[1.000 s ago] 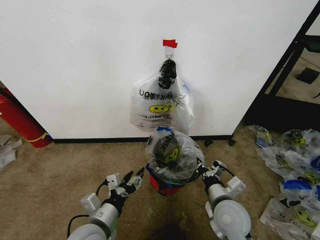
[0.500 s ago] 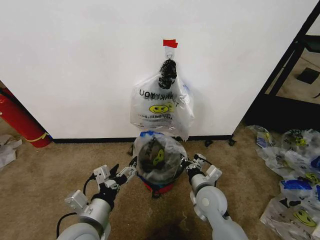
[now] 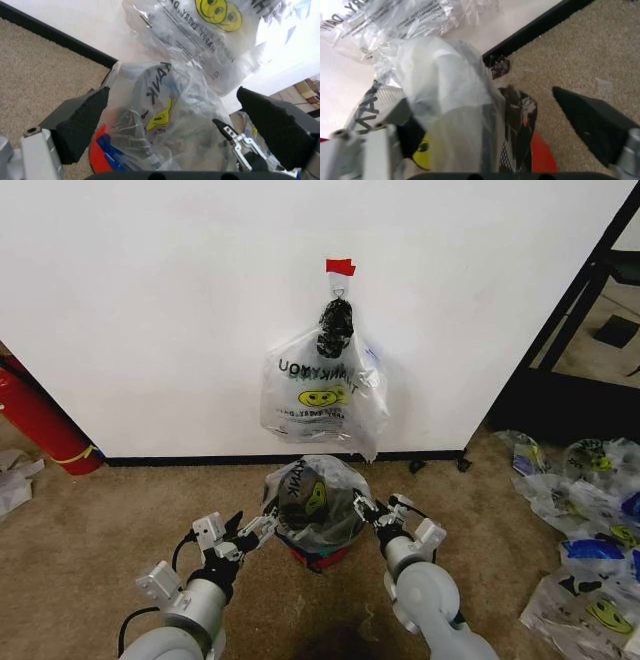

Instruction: Pick up the garbage bag from the wall and place it over the trash bin.

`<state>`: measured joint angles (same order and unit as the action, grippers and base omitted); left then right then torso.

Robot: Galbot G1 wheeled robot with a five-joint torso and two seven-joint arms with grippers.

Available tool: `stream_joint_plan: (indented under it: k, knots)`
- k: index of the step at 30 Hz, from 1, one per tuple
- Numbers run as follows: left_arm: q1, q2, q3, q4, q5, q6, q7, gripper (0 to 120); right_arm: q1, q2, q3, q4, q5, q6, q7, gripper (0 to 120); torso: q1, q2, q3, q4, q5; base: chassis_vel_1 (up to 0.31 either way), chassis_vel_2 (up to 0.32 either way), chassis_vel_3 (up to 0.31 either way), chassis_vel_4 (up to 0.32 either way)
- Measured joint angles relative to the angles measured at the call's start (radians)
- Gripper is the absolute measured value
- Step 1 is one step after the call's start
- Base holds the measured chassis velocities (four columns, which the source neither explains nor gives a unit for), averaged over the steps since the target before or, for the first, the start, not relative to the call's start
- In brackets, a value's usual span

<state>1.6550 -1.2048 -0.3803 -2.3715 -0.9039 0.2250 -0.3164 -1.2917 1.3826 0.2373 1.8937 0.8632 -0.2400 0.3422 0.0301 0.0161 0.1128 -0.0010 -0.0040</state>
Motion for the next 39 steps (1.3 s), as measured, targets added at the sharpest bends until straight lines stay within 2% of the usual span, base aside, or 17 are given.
stream_joint_plan:
  k: [2, 6, 13, 20, 23, 24, 25, 26, 27, 28, 29, 31, 35, 39]
  knots:
    - [0.002, 0.0, 0.004, -0.001, 0.007, 0.0, 0.0, 100, -0.001, -0.006, 0.001, -0.003, 0.004, 0.0, -0.018, 97, 0.0, 0.0, 0.0, 0.0001, 0.0, 0.0, 0.0, 0.0, 0.0]
    - [0.003, 0.0, 0.007, -0.007, 0.011, 0.0, 0.0, 100, -0.003, -0.017, 0.006, -0.006, 0.018, -0.002, -0.05, 100, 0.0, 0.0, 0.0, 0.0001, 0.0, 0.0, 0.0, 0.0, 0.0]
    - [0.014, 0.002, 0.011, -0.015, 0.025, 0.002, -0.001, 100, -0.026, -0.034, 0.019, 0.003, 0.064, 0.0, -0.097, 100, 0.0, 0.0, 0.0, 0.0001, 0.0, 0.0, 0.0, 0.0, 0.0]
    - [-0.012, 0.021, 0.047, -0.006, 0.066, 0.007, 0.003, 100, -0.047, -0.051, 0.026, -0.008, -0.013, 0.04, -0.197, 100, 0.0, 0.0, 0.0, -0.0001, 0.0, 0.0, 0.0, 0.0, 0.0]
    - [-0.021, 0.044, 0.081, 0.031, 0.182, -0.015, 0.025, 100, -0.039, -0.053, 0.033, -0.023, -0.005, 0.045, -0.201, 100, 0.0, 0.0, 0.0, 0.0001, 0.0001, 0.0, 0.0, 0.0, 0.0]
    - [-0.027, 0.063, 0.111, 0.065, 0.279, -0.048, 0.038, 100, -0.034, -0.052, 0.034, -0.029, 0.002, 0.045, -0.199, 100, 0.0, 0.0, 0.0, 0.0002, 0.0001, 0.0, 0.0, 0.0, 0.0]
    - [-0.03, 0.069, 0.12, 0.075, 0.307, -0.058, 0.043, 100, -0.033, -0.052, 0.035, -0.03, 0.004, 0.045, -0.198, 100, 0.0, 0.0, 0.0, 0.0003, 0.0, 0.0, 0.0, 0.0, 0.0]
    - [-0.042, 0.099, 0.161, 0.119, 0.428, -0.103, 0.067, 100, -0.03, -0.049, 0.035, -0.032, 0.011, 0.045, -0.194, 100, 0.0, 0.0, 0.0, 0.0002, -0.0001, 0.0, 0.0, 0.0, 0.0]
    - [-0.042, 0.099, 0.161, 0.119, 0.428, -0.103, 0.067, 100, -0.03, -0.049, 0.035, -0.032, 0.011, 0.045, -0.194, 100, 0.0, 0.0, 0.0, 0.0002, -0.0001, 0.0, 0.0, 0.0, 0.0]
    - [-0.05, 0.115, 0.182, 0.139, 0.481, -0.124, 0.078, 100, -0.029, -0.048, 0.035, -0.033, 0.014, 0.044, -0.192, 100, 0.0, 0.0, 0.0, 0.0002, -0.0001, 0.0, 0.0, 0.0, 0.0]
    - [-0.079, 0.158, 0.246, 0.194, 0.621, -0.183, 0.106, 100, -0.027, -0.044, 0.035, -0.033, 0.017, 0.043, -0.187, 100, 0.0, 0.0, 0.0, 0.0, -0.0001, 0.0, 0.0, 0.0, 0.0]
    - [-0.121, 0.19, 0.305, 0.25, 0.726, -0.233, 0.118, 100, -0.027, -0.039, 0.038, -0.035, 0.025, 0.041, -0.182, 100, 0.0, 0.0, 0.0, -0.0001, 0.0, 0.0, 0.0, 0.0, 0.0]
    - [-0.178, 0.201, 0.356, 0.308, 0.789, -0.265, 0.118, 100, -0.029, -0.039, 0.043, -0.036, 0.038, 0.036, -0.178, 100, 0.0, 0.0, 0.0, 0.0001, -0.0001, 0.0, 0.0, 0.0, 0.0]
    - [-0.246, 0.169, 0.398, 0.373, 0.799, -0.271, 0.104, 100, -0.035, -0.041, 0.049, -0.034, 0.047, 0.031, -0.177, 100, 0.0, 0.0, 0.0, -0.0001, 0.0, 0.0, 0.0, 0.0, 0.0]
